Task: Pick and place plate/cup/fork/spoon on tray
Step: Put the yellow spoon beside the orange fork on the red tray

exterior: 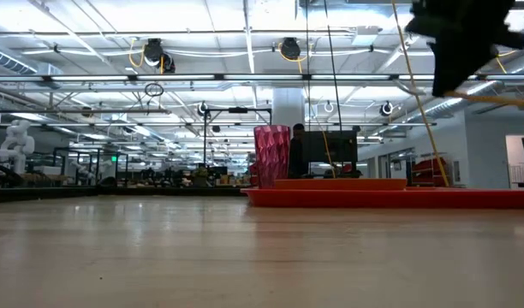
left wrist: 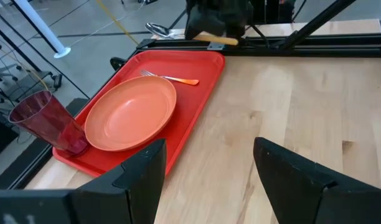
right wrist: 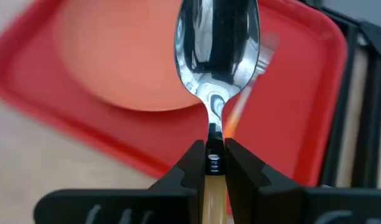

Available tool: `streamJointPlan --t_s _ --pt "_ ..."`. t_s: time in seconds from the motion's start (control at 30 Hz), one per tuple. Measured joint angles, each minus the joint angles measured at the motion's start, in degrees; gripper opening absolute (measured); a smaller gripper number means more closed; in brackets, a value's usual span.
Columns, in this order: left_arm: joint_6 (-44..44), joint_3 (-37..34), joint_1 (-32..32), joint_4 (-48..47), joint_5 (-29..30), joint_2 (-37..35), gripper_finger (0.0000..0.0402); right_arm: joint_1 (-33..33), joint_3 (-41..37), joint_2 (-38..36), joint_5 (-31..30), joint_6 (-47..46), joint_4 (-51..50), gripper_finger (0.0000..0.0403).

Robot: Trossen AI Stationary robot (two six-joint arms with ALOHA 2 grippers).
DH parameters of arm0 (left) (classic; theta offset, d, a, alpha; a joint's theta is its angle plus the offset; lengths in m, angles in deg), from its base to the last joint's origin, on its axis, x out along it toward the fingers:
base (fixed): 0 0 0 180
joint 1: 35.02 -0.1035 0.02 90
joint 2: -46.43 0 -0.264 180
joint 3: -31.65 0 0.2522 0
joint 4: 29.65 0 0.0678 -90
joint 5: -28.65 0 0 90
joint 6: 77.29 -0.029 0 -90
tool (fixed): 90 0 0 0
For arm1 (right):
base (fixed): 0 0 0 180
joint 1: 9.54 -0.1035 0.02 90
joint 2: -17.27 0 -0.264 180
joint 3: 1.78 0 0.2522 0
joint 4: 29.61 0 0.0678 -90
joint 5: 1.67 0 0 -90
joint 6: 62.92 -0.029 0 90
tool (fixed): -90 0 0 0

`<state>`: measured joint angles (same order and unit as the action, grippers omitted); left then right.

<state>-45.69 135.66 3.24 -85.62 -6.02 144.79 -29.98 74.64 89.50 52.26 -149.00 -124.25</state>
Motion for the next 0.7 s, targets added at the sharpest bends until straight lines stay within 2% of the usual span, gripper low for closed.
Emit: streamJointPlan --t_s 0.17,0.37,0.7 --pt "0.12 0.00 0.00 0.01 0.00 0.00 0.0243 5.50 -10.58 -6.56 0.19 -2.01 2.31 0.0028" --pt "0.67 -0.50 0.00 0.13 0.02 -0.02 0.0243 12.20 -20.55 -13.54 0.36 0.56 9.28 0.0029" --pt "-1.13 -0.83 -2.18 0.40 0.09 -0.02 0.0243 27.25 -25.72 -17.10 2.23 15.93 20.15 0.0028"
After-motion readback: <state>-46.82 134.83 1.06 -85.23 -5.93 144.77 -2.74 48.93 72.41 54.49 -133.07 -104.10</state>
